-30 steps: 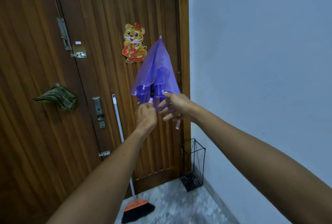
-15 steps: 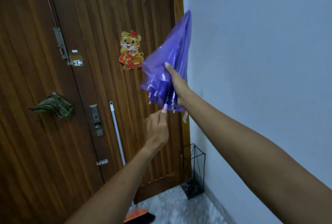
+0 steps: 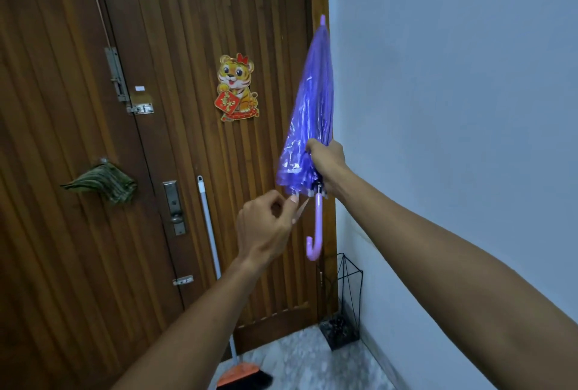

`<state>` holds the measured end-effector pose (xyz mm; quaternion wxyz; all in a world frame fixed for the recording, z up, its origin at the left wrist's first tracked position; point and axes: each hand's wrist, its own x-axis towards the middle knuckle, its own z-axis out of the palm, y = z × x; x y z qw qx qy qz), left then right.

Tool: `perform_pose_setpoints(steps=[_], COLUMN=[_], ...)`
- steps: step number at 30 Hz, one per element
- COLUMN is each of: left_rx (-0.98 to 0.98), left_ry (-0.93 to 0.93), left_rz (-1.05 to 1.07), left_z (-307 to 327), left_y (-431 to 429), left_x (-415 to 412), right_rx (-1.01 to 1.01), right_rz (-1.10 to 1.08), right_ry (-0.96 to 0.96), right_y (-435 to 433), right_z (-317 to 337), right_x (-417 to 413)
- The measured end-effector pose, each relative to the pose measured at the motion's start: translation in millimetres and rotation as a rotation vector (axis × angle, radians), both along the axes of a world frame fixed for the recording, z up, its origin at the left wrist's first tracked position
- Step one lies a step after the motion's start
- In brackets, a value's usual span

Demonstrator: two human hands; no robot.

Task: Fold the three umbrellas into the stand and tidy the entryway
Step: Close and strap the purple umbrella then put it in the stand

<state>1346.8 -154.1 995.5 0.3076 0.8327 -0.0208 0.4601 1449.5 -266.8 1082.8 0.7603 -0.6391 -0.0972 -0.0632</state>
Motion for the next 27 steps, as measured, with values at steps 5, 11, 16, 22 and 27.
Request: perform_pose_setpoints(steps=[5, 11, 16, 22, 27], left_rx=[-0.325, -1.108, -1.314, -1.357, -1.305], left_ry=[0.137, 0.386, 0.139, 0.234, 0.427], left_rz=[0.064, -0.675, -0.315, -0.303, -0.38], left_z=[23.0, 68.4, 64.8, 51.3, 50.2], left_y=[25.3, 11.8, 2.3, 15.5, 9.5], left_x=[21.5, 35.4, 51.2, 56.7, 47.5], right_rx=[-0.3, -0.542, -0.85, -1.079, -1.266], right_rz=[0.171, 0.496, 0.274, 0.258, 0.392], right_ry=[-0.028, -0.088, -0.55, -0.621, -0.461], right_y=[-21.1, -20.1, -8.8, -2.8, -5.1], right_z=[-7.7, -22.1, -39.4, -40.0, -40.2], right_x=[0.8, -14.1, -7.1, 1.8, 7.6])
